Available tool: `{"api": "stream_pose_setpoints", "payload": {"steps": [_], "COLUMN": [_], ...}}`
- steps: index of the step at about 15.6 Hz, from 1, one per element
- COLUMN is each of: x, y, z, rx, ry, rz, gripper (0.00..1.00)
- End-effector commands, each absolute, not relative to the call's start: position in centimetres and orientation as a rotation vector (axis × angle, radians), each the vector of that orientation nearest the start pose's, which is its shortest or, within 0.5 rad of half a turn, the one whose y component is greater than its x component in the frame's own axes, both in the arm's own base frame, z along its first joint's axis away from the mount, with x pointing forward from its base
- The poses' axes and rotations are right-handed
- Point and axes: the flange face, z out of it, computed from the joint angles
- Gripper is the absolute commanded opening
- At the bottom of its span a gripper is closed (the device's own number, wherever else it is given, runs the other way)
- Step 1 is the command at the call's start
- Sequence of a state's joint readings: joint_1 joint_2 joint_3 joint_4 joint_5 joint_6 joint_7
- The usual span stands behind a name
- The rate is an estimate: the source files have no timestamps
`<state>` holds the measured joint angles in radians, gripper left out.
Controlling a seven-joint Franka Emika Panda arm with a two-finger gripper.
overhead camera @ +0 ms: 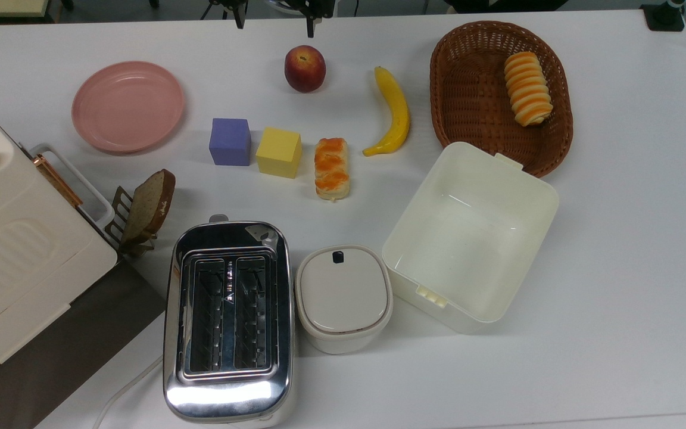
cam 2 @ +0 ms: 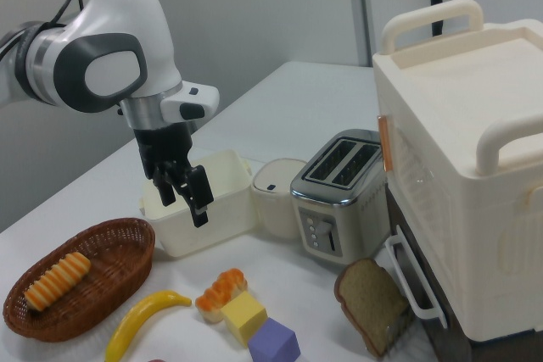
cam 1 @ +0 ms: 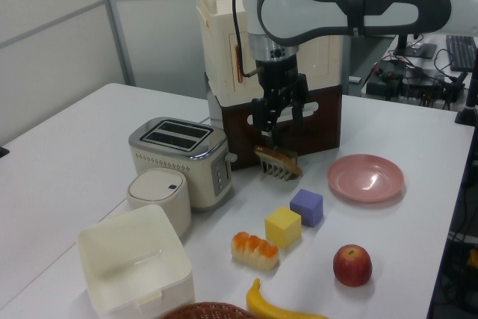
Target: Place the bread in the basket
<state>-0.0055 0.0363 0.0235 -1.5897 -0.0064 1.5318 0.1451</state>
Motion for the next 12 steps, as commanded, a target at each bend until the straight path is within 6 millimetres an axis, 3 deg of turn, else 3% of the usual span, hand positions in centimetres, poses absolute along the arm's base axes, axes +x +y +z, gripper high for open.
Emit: {"api": "stream_pose_setpoints", "payload": {"steps": [1, 12], "x": [55.27, 55.15], "y": [0.09, 0.08], "z": [59.84, 59.86], "rx": [-3.121, -3.120], "ry": [0.232, 0.240], "rz": [0.153, 0.162], "gripper": [1.00, 1.00]}}
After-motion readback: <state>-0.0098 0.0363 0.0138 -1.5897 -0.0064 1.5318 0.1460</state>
